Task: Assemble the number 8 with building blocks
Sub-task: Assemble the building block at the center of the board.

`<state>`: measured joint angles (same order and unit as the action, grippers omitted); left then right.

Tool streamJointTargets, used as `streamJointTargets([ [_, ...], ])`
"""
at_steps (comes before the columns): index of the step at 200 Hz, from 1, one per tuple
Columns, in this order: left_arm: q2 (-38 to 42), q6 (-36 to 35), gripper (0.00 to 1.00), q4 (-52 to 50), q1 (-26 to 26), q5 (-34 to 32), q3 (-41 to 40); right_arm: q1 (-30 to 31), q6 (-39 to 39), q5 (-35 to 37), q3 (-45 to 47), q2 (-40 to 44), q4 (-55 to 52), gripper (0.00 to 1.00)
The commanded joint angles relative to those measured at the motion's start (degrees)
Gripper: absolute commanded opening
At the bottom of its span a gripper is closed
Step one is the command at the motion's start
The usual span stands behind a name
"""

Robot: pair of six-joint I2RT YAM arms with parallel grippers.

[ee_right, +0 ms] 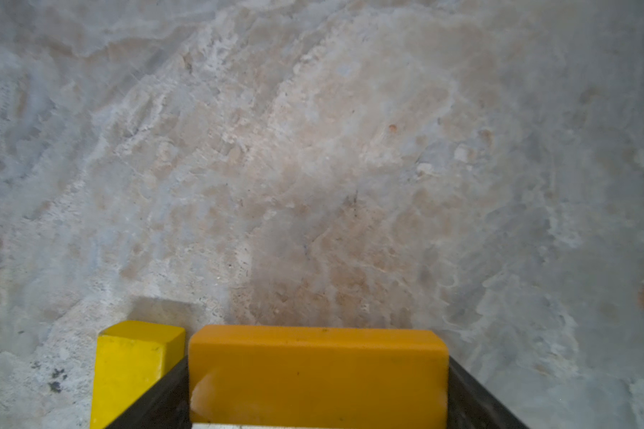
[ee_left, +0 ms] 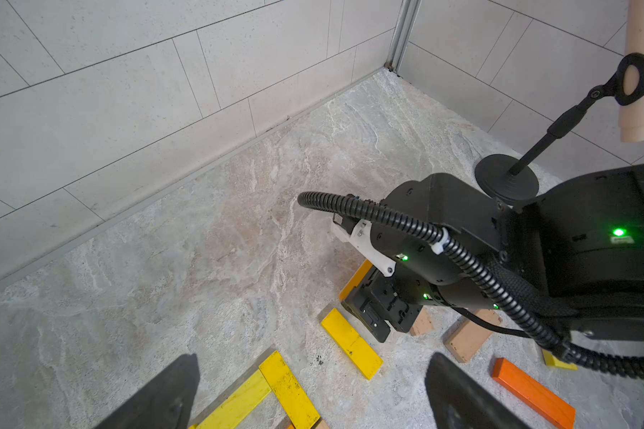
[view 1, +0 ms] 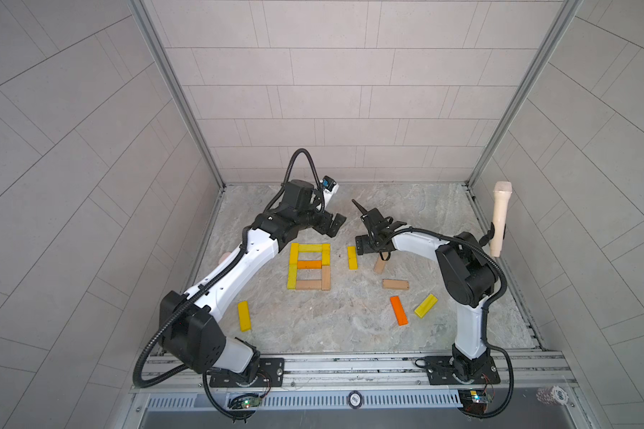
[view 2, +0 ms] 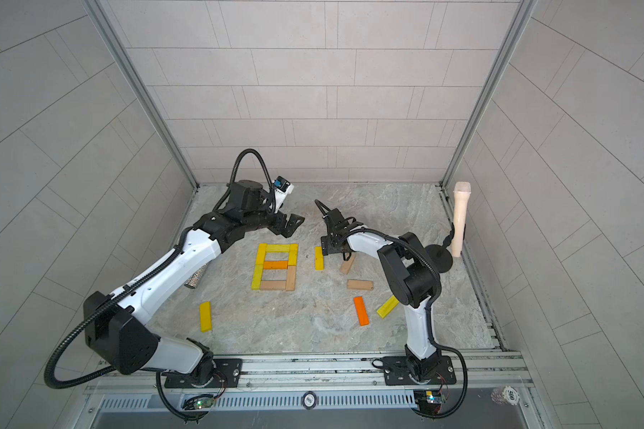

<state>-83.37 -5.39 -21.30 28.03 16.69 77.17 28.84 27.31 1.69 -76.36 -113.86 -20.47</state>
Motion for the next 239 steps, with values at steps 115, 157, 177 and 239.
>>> streamJointTargets([
  [115, 1.23, 0.03, 1.0, -0.23, 0.09, 0.25, -0.35, 1.44, 3.81, 1.38, 3.57, 3.0, 2.31, 0.99],
  [157, 1.2, 0.38, 1.0, -0.23, 0.09, 0.27, -0.26, 1.23, 3.63, -0.39, 4.28, 4.34, 2.8, 1.0],
  [177, 1.21, 0.97, 1.0, -0.06, 0.06, 0.58, -0.09, 0.99, 3.45, -0.46, 4.69, 5.55, 2.71, 0.99],
  [239, 5.59, 13.71, 1.0, 4.66, 3.0, -2.92, -4.31, -2.0, 2.23, -4.23, 10.32, 13.9, 5.52, 0.98],
])
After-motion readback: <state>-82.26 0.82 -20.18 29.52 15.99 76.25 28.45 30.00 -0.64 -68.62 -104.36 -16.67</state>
